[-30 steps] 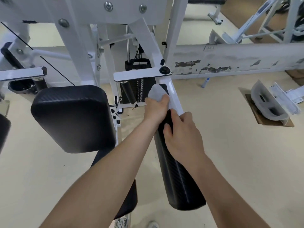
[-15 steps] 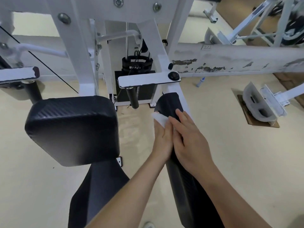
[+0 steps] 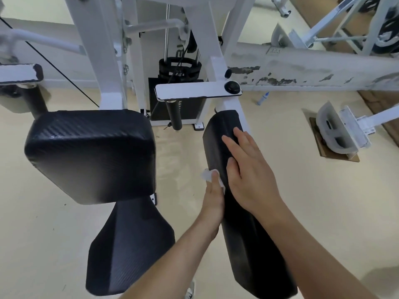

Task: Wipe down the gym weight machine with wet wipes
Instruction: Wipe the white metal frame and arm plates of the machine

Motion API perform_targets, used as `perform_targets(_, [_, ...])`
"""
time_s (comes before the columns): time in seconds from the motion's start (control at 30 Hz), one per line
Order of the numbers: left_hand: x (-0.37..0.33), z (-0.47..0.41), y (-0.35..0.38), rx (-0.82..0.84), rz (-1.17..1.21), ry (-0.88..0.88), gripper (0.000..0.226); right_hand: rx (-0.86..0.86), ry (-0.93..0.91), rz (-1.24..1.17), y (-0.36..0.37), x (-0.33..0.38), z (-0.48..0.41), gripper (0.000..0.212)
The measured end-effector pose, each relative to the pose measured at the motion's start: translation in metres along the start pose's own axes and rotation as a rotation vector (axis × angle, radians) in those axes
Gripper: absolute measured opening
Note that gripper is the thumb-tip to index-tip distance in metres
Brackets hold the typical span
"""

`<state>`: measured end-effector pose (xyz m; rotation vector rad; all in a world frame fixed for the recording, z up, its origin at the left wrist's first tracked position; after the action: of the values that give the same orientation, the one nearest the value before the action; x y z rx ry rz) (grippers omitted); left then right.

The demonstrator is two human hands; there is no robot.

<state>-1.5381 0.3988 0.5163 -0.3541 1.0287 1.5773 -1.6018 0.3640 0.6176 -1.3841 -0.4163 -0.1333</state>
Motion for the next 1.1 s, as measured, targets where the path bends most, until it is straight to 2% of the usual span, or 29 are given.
perform_targets(0.1, [-0.014,0.02,0.013,0.034,-0.191,0.264,0.094,-0.052,-0.013,-0.08,-0.001,0.0,0.002,0.044])
perform_targets(0.13, [-0.023,0.024,0.018,0.026,-0.276,0.363,0.091,-0.099,-0.018,-0.179,-0.004,-0.002,0.004,0.041])
perform_targets(0.23, [-0.051,0.041,0.03,0.037,-0.549,0.611,0.052,-0.131,-0.014,-0.528,-0.013,-0.005,0.02,0.032])
perform_targets(0.27, [-0.052,0.045,0.032,0.046,-0.599,0.668,0.045,-0.12,-0.041,-0.534,-0.015,-0.003,0.027,0.029])
perform_targets(0.3, [-0.051,0.049,0.032,0.053,-0.644,0.704,0.049,-0.122,-0.055,-0.525,-0.016,-0.002,0.035,0.024])
perform_targets(0.37, [-0.041,0.051,0.025,0.095,-0.667,0.687,0.061,-0.199,0.021,-0.546,-0.014,-0.006,0.047,0.015])
perform_targets(0.47, [-0.038,0.055,-0.004,0.206,-0.381,0.511,0.061,-0.323,0.187,-0.584,-0.009,-0.014,0.057,0.025])
perform_targets(0.53, [-0.037,0.056,-0.019,0.112,-0.228,0.456,0.053,-0.349,0.223,-0.511,-0.009,-0.014,0.064,0.024])
perform_targets(0.63, [-0.035,0.049,0.006,0.078,-0.338,0.396,0.074,-0.325,0.229,-0.32,-0.007,-0.01,0.081,0.018])
perform_targets(0.7, [-0.039,0.038,0.029,-0.015,-0.46,0.47,0.083,-0.301,0.231,-0.275,-0.004,-0.01,0.092,0.018])
perform_targets(0.8, [-0.062,0.013,0.034,-0.176,-0.45,0.522,0.071,-0.33,0.255,-0.347,-0.005,-0.014,0.094,0.021])
perform_targets(0.87, [-0.062,0.007,0.03,-0.198,-0.483,0.561,0.069,-0.341,0.294,-0.405,-0.005,-0.016,0.091,0.023])
perform_targets(1.0, [-0.006,0.049,0.04,-0.07,-0.535,0.65,0.068,-0.431,0.298,-0.608,-0.011,-0.015,0.09,0.042])
perform_targets(1.1, [0.052,0.099,0.06,-0.082,-0.726,0.82,0.064,-0.274,0.215,-0.588,-0.01,-0.015,0.093,0.046])
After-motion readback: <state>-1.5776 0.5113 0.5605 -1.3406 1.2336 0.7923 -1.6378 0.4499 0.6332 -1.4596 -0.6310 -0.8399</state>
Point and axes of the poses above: each hand's wrist, its own z-axis away from the middle knuckle, its own y-axis out of the palm, x = y × z, the point moved 3 cm from there along -z, towards the middle knuckle, and after that the axes turned 9 degrees about x, right-handed, at the moved point
